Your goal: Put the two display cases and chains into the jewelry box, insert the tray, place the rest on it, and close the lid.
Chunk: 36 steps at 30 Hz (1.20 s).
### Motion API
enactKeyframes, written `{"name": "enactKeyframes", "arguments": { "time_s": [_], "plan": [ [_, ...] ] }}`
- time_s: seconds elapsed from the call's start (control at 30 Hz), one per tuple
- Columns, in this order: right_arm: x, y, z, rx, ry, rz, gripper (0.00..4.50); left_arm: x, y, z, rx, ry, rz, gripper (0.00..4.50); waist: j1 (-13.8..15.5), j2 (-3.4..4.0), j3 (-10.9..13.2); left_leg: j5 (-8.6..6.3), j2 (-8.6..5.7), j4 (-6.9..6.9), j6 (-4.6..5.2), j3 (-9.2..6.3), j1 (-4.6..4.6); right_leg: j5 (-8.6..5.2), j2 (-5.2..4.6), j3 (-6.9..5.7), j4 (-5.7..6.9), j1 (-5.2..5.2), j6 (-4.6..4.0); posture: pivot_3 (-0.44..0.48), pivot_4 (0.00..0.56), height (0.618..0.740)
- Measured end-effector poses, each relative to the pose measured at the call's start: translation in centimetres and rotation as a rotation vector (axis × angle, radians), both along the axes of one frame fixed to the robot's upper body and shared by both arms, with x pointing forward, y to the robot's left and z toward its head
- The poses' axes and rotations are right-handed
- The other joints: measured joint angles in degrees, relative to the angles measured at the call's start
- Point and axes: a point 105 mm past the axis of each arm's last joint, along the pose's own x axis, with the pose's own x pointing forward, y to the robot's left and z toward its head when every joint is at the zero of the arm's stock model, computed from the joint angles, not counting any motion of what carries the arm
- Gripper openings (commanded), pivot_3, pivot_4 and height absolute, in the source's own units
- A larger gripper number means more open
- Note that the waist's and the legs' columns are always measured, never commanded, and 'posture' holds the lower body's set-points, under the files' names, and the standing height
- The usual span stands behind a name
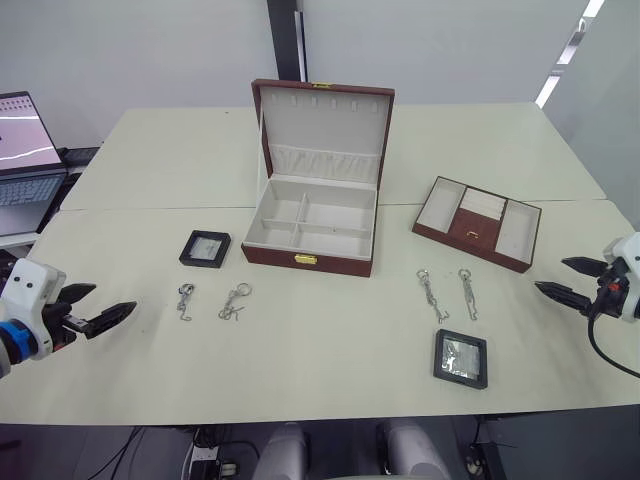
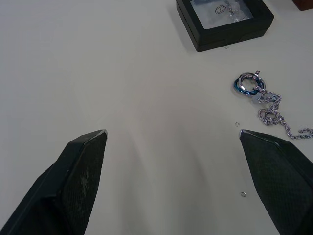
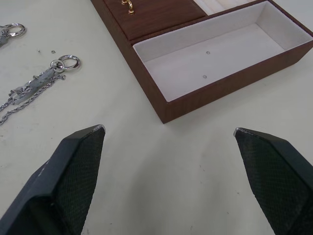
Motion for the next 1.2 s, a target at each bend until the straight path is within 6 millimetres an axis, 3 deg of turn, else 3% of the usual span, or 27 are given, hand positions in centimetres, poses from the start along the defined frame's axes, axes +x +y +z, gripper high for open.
{"name": "enactKeyframes", "arguments": {
  "time_s": [1.2],
  "plan": [
    [0.34, 0.39, -0.19, 0.005, 0.001, 0.011, 4.49, 0.39, 0.65, 0.01, 0.022, -0.028, 0.024, 4.49, 0.0, 0.00, 0.0, 0.00, 0.00, 0.01, 0.00, 0.00, 0.00, 0.00, 0.00, 0.00, 0.02, -0.01, 0.00, 0.000, 0.150, 0.740]
  ]
}}
